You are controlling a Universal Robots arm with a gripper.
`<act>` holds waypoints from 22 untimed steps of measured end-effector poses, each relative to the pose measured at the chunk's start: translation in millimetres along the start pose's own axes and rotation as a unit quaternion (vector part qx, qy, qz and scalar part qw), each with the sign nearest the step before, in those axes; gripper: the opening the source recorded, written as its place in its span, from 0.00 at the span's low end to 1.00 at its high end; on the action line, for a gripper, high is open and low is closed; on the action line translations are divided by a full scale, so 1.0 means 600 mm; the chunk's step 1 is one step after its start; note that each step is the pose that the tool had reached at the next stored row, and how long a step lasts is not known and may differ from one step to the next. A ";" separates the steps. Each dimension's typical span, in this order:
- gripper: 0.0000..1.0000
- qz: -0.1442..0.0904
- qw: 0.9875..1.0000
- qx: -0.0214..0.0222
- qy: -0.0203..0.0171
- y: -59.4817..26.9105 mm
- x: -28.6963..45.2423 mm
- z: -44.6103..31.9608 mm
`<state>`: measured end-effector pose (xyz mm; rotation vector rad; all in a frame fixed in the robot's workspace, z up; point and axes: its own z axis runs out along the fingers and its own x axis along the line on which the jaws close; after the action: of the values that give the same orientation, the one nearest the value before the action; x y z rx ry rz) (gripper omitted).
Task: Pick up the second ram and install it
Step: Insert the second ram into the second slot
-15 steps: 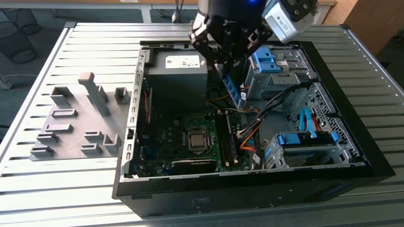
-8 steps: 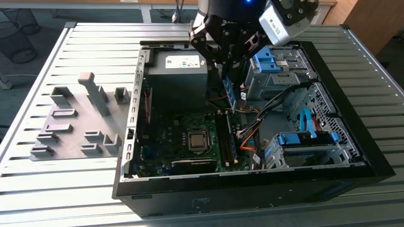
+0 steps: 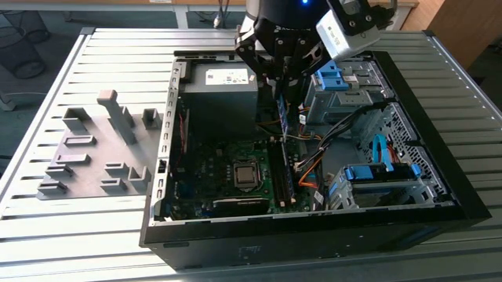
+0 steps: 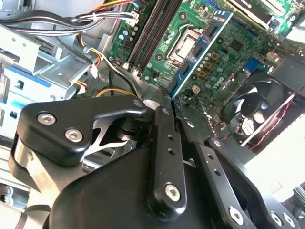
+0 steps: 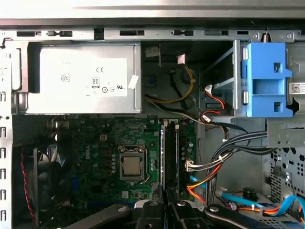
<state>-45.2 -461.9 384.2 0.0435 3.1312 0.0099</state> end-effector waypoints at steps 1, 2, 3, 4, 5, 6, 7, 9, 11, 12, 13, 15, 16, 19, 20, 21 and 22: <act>0.14 0.000 1.000 0.000 0.000 0.000 0.000 0.000; 0.14 0.000 1.000 0.000 0.000 0.000 -0.001 0.001; 0.14 0.000 1.000 0.000 0.000 0.000 -0.002 0.001; 0.14 0.000 1.000 0.000 0.000 0.000 -0.004 0.002; 0.14 0.000 1.000 0.000 0.000 0.000 -0.005 0.004; 0.14 0.000 1.000 0.000 0.000 0.000 -0.006 0.006; 0.14 -0.001 1.000 0.000 0.000 0.000 -0.007 0.008; 0.14 -0.001 1.000 0.000 0.000 0.000 -0.007 0.012; 0.14 -0.001 1.000 0.000 0.000 0.000 -0.007 0.015; 0.14 -0.001 1.000 0.000 0.000 0.000 -0.007 0.017; 0.14 -0.001 1.000 0.000 0.000 0.000 -0.007 0.019; 0.14 -0.001 1.000 0.000 0.000 0.000 -0.007 0.025; 0.14 -0.001 1.000 0.000 0.000 0.000 -0.007 0.028; 0.14 -0.001 1.000 0.000 0.000 0.000 -0.007 0.035; 0.14 -0.001 1.000 0.000 0.000 0.000 -0.007 0.037; 0.14 -0.001 1.000 0.000 0.000 0.000 -0.007 0.040; 0.14 -0.001 1.000 0.000 0.000 0.000 -0.007 0.042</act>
<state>-40.8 -462.1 359.0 0.0396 3.1313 0.0096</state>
